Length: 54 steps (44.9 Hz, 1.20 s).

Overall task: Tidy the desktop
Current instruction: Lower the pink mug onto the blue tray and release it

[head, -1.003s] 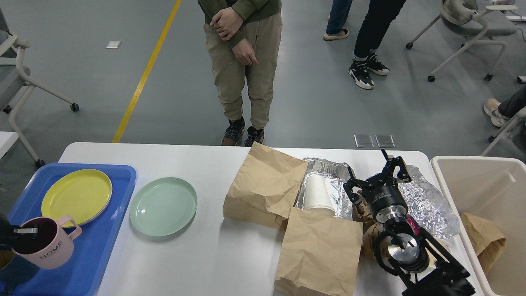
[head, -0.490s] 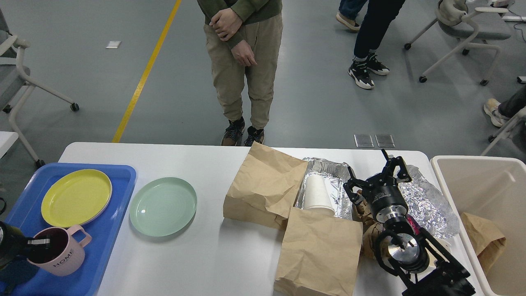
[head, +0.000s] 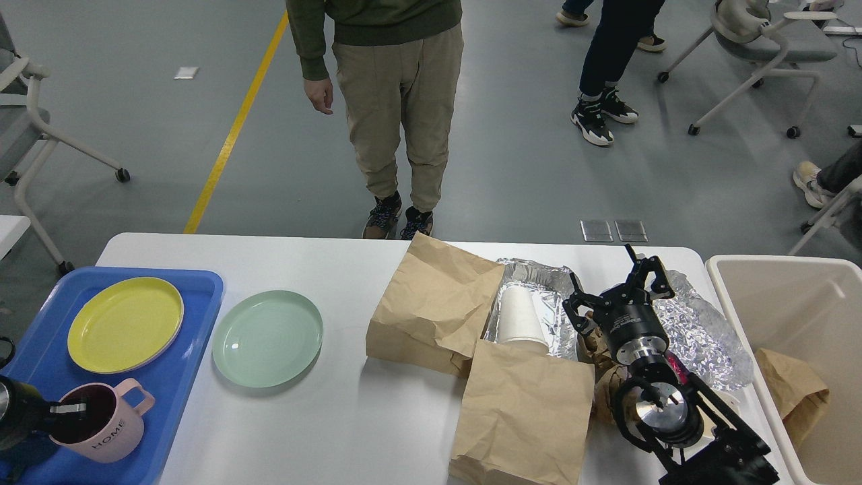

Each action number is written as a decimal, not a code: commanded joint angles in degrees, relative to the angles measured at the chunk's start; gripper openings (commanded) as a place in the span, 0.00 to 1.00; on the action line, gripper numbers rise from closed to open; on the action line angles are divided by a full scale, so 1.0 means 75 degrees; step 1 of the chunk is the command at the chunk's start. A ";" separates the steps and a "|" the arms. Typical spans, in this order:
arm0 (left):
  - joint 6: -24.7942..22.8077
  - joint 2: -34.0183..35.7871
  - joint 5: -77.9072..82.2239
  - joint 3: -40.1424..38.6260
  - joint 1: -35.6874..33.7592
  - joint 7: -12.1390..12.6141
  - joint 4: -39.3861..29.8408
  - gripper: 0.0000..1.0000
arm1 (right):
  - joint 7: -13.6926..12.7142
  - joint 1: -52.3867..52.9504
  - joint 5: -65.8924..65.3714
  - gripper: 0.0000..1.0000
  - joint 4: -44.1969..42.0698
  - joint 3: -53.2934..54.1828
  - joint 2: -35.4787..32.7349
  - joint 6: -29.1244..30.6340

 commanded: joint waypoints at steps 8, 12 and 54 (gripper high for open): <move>0.0001 0.0016 -0.0050 -0.0004 0.0066 -0.0001 -0.0001 0.02 | 0.0000 0.0000 0.0000 1.00 0.0000 0.0000 0.0000 0.0000; 0.0001 0.0027 -0.0085 -0.0004 0.0066 -0.0001 0.0010 0.06 | 0.0000 0.0000 0.0000 1.00 0.0000 0.0000 0.0000 0.0000; 0.0177 0.0203 -0.1808 0.0149 0.0007 0.0058 -0.0001 0.84 | 0.0000 0.0000 0.0000 1.00 0.0000 0.0000 0.0000 0.0000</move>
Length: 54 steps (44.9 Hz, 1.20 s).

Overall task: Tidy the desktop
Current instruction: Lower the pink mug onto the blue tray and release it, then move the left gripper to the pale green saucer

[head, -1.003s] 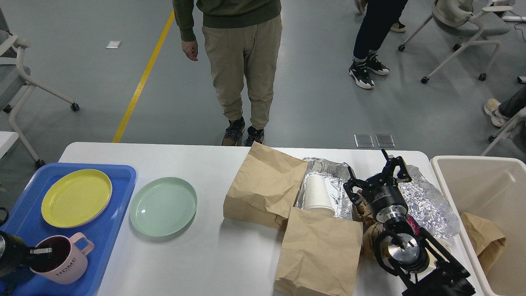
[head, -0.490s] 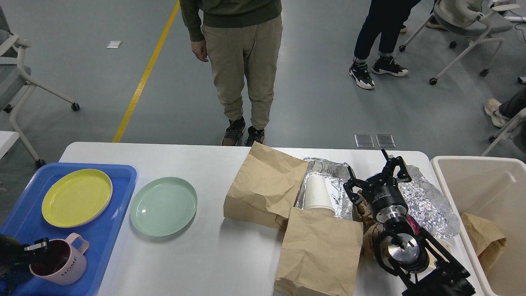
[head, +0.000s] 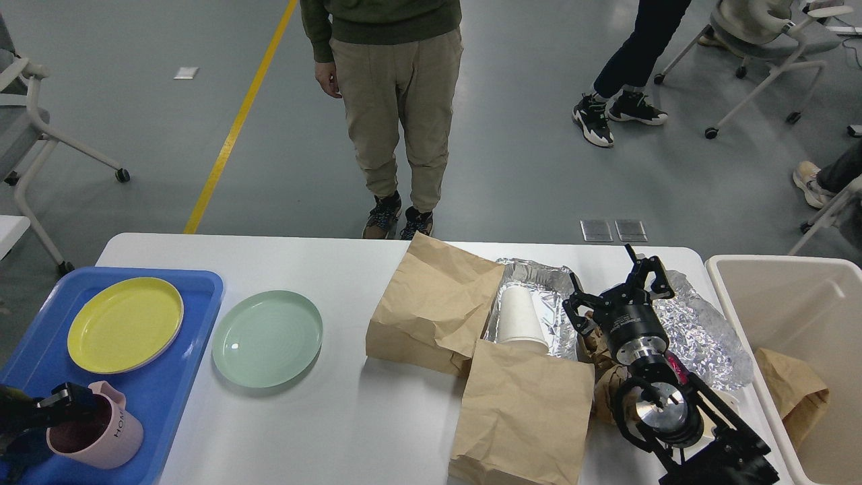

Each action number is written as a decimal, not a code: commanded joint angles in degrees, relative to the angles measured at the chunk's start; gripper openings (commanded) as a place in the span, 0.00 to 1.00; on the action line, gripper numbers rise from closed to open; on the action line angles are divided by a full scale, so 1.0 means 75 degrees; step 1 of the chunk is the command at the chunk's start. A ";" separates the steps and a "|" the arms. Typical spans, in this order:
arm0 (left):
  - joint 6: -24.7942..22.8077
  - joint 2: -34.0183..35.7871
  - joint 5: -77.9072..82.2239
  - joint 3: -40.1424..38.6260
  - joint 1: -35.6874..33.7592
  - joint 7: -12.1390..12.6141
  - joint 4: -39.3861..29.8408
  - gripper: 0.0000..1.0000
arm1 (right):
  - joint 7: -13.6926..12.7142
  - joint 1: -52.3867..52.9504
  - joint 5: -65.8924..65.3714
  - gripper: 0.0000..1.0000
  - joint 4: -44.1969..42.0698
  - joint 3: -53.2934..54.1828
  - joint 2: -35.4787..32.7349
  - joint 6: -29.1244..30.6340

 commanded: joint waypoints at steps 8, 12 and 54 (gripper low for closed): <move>-0.0156 0.0067 -0.0012 0.0050 -0.0143 0.0034 -0.0117 0.84 | 0.0000 0.0000 0.0007 1.00 0.0000 0.0000 0.0000 0.0000; -0.0355 0.0115 -0.0047 0.0459 -0.0657 -0.0001 -0.0328 0.84 | 0.0000 0.0000 0.0007 1.00 0.0000 0.0000 0.0000 0.0000; -0.4937 -0.6319 -0.3527 0.3883 -0.9634 -0.0013 -0.2906 0.84 | 0.0000 0.0000 0.0007 1.00 0.0000 0.0000 0.0000 0.0000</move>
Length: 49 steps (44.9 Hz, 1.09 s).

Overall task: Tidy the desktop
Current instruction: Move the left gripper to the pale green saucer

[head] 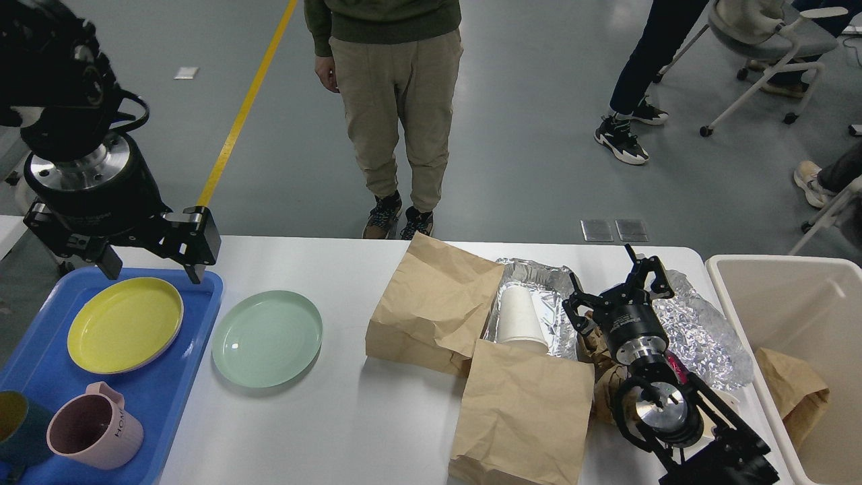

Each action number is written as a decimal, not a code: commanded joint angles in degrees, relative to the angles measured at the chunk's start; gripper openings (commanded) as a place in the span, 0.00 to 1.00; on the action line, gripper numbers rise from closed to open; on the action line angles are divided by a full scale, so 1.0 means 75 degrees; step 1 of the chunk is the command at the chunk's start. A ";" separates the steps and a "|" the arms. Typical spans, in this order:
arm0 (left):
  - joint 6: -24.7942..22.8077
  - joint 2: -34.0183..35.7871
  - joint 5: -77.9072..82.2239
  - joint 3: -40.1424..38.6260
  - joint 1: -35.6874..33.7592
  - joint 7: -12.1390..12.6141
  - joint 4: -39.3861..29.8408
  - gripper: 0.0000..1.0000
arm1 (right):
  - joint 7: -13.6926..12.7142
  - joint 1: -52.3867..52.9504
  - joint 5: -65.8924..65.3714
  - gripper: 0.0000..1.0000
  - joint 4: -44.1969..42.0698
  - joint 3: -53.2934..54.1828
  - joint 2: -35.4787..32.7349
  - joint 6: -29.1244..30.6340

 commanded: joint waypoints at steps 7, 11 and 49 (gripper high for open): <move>-0.0107 -0.0492 -0.0905 -0.0243 -0.0927 -0.0043 -0.0809 0.89 | 0.0000 -0.0001 0.0001 1.00 0.0001 0.0000 0.0000 0.0000; -0.0107 -0.0492 -0.1151 -0.0243 -0.0963 -0.0241 -0.0903 0.92 | 0.0000 -0.0001 0.0001 1.00 0.0001 0.0000 0.0000 0.0000; 0.3313 0.0234 -0.3061 -0.0138 0.4156 -0.0676 0.0842 0.94 | 0.0000 -0.0001 0.0001 1.00 0.0001 0.0000 0.0000 0.0000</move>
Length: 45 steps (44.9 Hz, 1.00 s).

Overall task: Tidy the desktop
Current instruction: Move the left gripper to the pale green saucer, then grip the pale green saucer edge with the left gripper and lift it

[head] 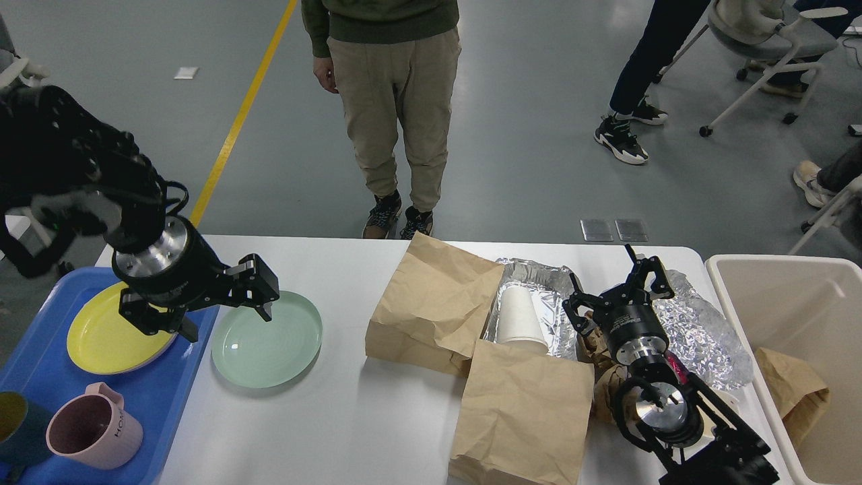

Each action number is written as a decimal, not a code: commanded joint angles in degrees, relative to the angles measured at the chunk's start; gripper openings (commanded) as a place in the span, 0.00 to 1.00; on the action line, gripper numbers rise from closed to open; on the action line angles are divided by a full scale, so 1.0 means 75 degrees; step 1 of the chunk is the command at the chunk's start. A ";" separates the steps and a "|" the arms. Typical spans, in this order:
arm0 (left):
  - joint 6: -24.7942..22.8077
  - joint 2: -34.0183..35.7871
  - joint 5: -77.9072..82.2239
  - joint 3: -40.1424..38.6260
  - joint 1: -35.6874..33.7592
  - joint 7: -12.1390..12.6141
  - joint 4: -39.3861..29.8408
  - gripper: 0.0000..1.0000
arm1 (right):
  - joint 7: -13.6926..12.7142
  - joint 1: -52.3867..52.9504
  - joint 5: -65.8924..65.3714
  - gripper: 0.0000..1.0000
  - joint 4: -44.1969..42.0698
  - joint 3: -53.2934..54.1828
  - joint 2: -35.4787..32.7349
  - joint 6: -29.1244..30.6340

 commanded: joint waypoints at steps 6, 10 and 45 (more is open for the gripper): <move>0.1797 0.0473 -0.0948 -0.0691 0.2942 0.0029 0.1544 0.94 | 0.0000 0.0001 0.0001 1.00 0.0000 0.0000 0.0000 0.0000; 0.2336 0.0835 -0.0925 -0.1406 0.3857 0.0041 0.1966 0.93 | 0.0000 0.0001 -0.0011 1.00 0.0000 0.0000 0.0000 0.0000; 0.3393 0.2301 -0.0503 -0.4056 0.6624 0.0088 0.3619 0.91 | 0.0000 0.0001 0.0001 1.00 0.0000 0.0000 0.0000 0.0000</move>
